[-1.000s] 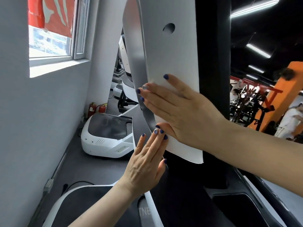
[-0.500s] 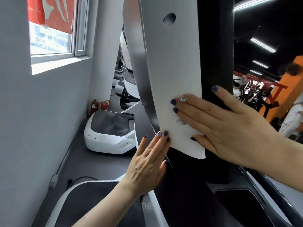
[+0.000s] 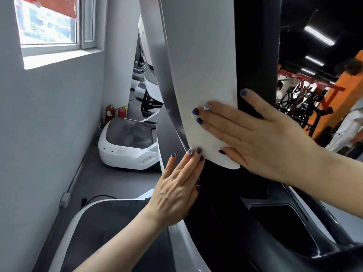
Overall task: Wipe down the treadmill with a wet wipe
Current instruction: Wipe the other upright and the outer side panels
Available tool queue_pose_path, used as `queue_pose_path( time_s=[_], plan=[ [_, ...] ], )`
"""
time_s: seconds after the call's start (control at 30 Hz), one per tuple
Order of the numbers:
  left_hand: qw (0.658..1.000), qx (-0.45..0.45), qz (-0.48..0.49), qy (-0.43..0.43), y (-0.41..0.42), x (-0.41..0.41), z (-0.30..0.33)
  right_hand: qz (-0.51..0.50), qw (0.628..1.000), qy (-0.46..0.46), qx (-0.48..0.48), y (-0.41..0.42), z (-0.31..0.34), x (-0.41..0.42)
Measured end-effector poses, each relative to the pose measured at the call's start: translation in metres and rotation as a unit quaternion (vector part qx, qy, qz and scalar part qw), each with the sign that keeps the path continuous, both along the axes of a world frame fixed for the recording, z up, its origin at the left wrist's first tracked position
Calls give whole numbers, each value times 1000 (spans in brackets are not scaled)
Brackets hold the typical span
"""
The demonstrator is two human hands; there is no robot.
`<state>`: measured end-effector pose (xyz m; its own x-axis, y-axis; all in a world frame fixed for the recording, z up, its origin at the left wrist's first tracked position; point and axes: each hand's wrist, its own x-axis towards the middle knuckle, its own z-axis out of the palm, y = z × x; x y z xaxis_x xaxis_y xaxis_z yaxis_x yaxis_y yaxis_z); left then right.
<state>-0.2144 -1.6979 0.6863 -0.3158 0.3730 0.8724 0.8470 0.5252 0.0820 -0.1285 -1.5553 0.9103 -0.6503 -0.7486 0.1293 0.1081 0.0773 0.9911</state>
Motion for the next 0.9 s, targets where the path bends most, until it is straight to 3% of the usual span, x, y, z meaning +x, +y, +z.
queue_pose_path(
  time_s=[0.27,0.53,0.9],
  plan=[
    [995,-17,-80,-57,-2,17,-19,45,994,-59,-74,8,-7,6],
    [992,-15,-96,-80,-6,24,-33,-4,999,-23,24,-4,-38,-24],
    [991,-25,-95,-93,-12,31,-43,-17,999,-48,-8,17,-56,-15]
  ],
)
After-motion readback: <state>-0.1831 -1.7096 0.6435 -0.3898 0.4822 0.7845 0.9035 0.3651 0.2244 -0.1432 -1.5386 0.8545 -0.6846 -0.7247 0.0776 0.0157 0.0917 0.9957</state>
